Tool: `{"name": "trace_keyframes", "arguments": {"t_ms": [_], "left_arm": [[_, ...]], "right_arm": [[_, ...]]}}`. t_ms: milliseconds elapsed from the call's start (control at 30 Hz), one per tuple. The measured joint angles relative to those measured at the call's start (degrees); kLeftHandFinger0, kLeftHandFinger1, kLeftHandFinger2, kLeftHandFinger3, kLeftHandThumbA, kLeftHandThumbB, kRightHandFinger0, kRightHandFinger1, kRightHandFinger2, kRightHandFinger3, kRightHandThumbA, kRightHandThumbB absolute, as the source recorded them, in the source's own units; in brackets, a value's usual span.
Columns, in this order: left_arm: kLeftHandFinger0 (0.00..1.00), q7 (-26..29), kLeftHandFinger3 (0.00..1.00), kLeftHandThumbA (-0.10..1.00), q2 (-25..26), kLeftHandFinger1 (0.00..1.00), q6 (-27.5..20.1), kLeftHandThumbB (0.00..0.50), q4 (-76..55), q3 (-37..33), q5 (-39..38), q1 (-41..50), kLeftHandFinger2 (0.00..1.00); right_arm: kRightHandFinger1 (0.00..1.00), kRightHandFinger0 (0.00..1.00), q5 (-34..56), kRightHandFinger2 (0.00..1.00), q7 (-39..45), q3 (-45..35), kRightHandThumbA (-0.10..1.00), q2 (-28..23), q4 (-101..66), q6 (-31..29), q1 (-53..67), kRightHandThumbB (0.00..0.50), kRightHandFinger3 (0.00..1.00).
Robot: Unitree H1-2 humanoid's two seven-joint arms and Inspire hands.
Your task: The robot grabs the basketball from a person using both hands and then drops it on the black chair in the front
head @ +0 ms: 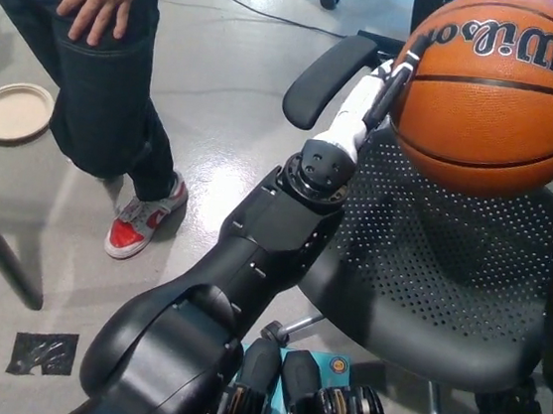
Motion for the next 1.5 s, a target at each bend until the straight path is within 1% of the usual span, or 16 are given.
{"name": "trace_keyframes", "arguments": {"t_ms": [100,167,233,300,367,433,467,767,800,867,967,1067,1200,1267,1433,1500], "left_arm": [[1.00,-1.9,1.00,1.00,1.9,1.00,-0.1,0.199,-0.5,0.2,0.2,-0.1,1.00],[1.00,-3.0,1.00,1.00,3.4,1.00,-0.3,0.199,-0.5,0.6,0.3,-0.6,1.00],[1.00,-3.6,1.00,1.00,5.4,1.00,-0.4,0.163,-0.6,1.0,0.3,-1.3,1.00],[1.00,-4.2,1.00,1.00,7.2,1.00,-0.7,0.176,-0.5,1.6,0.3,-1.8,1.00],[1.00,-4.8,1.00,1.00,9.4,1.00,-1.0,0.134,-0.6,1.8,0.4,-1.9,1.00],[1.00,-5.2,1.00,1.00,11.2,1.00,-1.4,0.134,-0.6,1.2,1.0,-1.6,1.00],[1.00,-5.3,1.00,1.00,12.1,1.00,-1.6,0.162,-0.6,1.1,1.2,-1.4,1.00],[1.00,-7.4,1.00,1.00,12.9,1.00,-2.9,0.147,-3.9,3.1,1.0,2.3,1.00],[1.00,-7.6,1.00,1.00,12.9,1.00,-3.0,0.130,-4.3,3.2,1.0,2.6,1.00],[1.00,-8.1,1.00,1.00,12.9,1.00,-3.3,0.130,-6.5,3.5,1.0,3.6,1.00],[1.00,-9.0,1.00,1.00,12.9,1.00,-3.4,0.168,-12.1,3.3,1.0,6.2,1.00],[1.00,-10.1,1.00,1.00,12.9,1.00,-3.3,0.136,-19.5,2.8,1.2,10.1,1.00],[1.00,-11.7,1.00,1.00,12.9,1.00,-2.6,0.133,-28.8,2.1,1.3,15.7,1.00],[1.00,-12.5,1.00,1.00,13.0,1.00,-2.0,0.171,-32.6,1.8,1.3,18.0,1.00],[1.00,-13.4,1.00,1.00,13.2,1.00,-0.4,0.124,-44.4,1.3,1.2,26.3,1.00],[1.00,-13.9,1.00,1.00,13.6,1.00,0.2,0.147,-50.2,1.2,1.1,31.5,1.00]], "right_arm": [[1.00,1.00,0.1,1.00,1.3,-0.6,1.00,-3.1,2.2,0.0,-0.5,0.273,1.00],[1.00,1.00,0.2,1.00,1.9,-1.3,1.00,-5.5,2.6,0.1,-0.7,0.274,1.00],[1.00,1.00,0.2,1.00,2.4,-2.3,1.00,-7.3,2.7,0.1,-0.8,0.256,1.00],[1.00,1.00,0.2,1.00,3.1,-2.9,1.00,-9.5,2.7,0.3,-0.8,0.266,1.00],[1.00,1.00,0.2,1.00,3.6,-3.7,1.00,-11.3,2.6,0.5,-0.8,0.258,1.00],[1.00,1.00,0.2,1.00,4.0,-4.3,1.00,-12.5,2.3,0.6,-0.8,0.249,1.00],[1.00,1.00,0.2,1.00,4.1,-4.6,1.00,-12.8,2.2,0.8,-0.8,0.244,1.00],[1.00,1.00,0.1,1.00,5.3,-4.4,1.00,-11.8,-0.2,1.8,-0.7,0.269,1.00],[1.00,1.00,0.1,1.00,5.3,-4.4,1.00,-11.8,-0.5,1.8,-0.7,0.231,1.00],[1.00,1.00,0.1,1.00,5.4,-4.4,1.00,-11.6,-2.2,1.8,-0.3,0.228,1.00],[1.00,1.00,0.0,1.00,5.5,-4.0,1.00,-11.3,-6.8,2.1,0.9,0.241,1.00],[1.00,1.00,-0.3,1.00,5.9,-2.8,1.00,-11.0,-12.3,2.4,3.7,0.282,1.00],[1.00,1.00,-1.1,1.00,6.5,-1.3,1.00,-10.5,-18.2,2.6,7.5,0.286,1.00],[1.00,1.00,-1.4,1.00,6.8,-0.6,1.00,-10.2,-20.4,2.8,9.2,0.200,1.00],[1.00,1.00,-1.5,1.00,6.8,0.7,1.00,-7.9,-25.0,2.9,14.8,0.199,1.00],[1.00,1.00,-1.7,1.00,7.0,1.9,1.00,-6.3,-26.6,2.9,18.4,0.217,1.00]]}}
